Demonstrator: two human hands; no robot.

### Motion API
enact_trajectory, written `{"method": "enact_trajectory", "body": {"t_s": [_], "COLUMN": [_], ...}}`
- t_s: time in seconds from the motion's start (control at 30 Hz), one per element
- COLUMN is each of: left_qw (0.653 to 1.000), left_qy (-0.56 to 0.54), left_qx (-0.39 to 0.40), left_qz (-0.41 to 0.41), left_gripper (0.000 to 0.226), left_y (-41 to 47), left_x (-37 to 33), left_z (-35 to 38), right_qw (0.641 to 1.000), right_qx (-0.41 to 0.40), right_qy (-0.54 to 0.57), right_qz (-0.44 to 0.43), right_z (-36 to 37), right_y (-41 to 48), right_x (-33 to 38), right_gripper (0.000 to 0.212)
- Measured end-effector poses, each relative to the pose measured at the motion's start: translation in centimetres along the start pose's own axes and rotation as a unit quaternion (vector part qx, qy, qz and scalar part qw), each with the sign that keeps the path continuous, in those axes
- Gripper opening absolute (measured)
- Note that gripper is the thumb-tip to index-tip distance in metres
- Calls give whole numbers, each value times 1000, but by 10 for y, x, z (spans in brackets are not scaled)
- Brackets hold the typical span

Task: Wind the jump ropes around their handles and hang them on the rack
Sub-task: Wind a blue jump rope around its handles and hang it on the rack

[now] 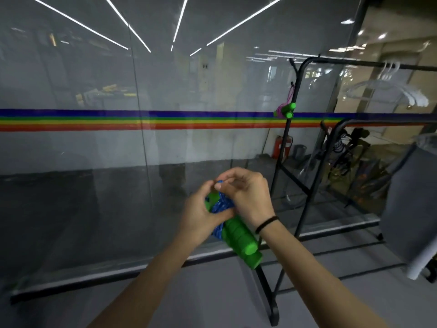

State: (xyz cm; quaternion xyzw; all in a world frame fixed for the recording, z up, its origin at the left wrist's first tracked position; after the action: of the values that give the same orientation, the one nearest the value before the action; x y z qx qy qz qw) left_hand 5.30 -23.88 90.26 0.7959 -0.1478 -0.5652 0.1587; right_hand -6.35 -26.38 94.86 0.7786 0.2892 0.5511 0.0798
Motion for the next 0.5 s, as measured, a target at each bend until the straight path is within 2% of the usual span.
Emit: {"method": "enact_trajectory", "body": {"t_s": [0.1,0.2,0.3,0.5], "left_qw": [999,999,999,995], "left_qy": [34,40,21,-67], "left_qx": [-3,-8,25,54], "left_qz": [11,17,38,55], "left_gripper": [51,37,10,7], "left_y": [37,71,108,202], "left_x": [2,13,14,26], "left_z": [13,22,35,49], "right_qw": [1000,999,997,994], "right_qx": [-2,-28,-66,-105], "right_qy": [-18,1,23,-8], "right_qz": [-24,-33,-36,-37], "right_z": [-19,-40,-61,-99], "right_y": [22,43,68,139], "right_x": [-10,-29,-45,-71], "right_gripper": [6,15,22,23]}}
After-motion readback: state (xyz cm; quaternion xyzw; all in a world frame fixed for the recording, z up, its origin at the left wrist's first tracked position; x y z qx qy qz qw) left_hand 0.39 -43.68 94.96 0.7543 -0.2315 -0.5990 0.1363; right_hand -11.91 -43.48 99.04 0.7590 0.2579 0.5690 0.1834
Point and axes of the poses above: each hand's wrist, its own y-axis towards the middle knuckle, its own z-axis out of the palm, x = y × z, the point moved 3 cm from there along y, towards the middle knuckle, and after that the axes turned 11 degrees about x, right-handed, at the moved point
